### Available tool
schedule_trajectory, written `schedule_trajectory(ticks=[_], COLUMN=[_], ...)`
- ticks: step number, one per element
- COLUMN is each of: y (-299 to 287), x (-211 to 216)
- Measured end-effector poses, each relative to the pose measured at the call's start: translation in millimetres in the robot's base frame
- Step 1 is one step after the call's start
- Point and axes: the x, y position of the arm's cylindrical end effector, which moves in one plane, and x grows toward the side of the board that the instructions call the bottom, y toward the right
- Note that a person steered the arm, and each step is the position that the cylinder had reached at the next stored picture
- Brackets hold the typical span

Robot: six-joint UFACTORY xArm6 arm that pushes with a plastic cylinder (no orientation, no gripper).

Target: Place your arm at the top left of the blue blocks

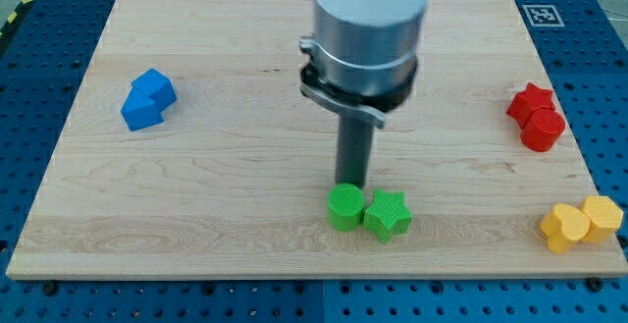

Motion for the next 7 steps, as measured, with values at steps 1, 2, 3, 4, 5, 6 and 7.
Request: schedule_trajectory(ticks=[1,2,3,4,5,6,7], y=[3,3,3,8,9,9,9], x=[6,-13,-26,-31,-31,-38,-85])
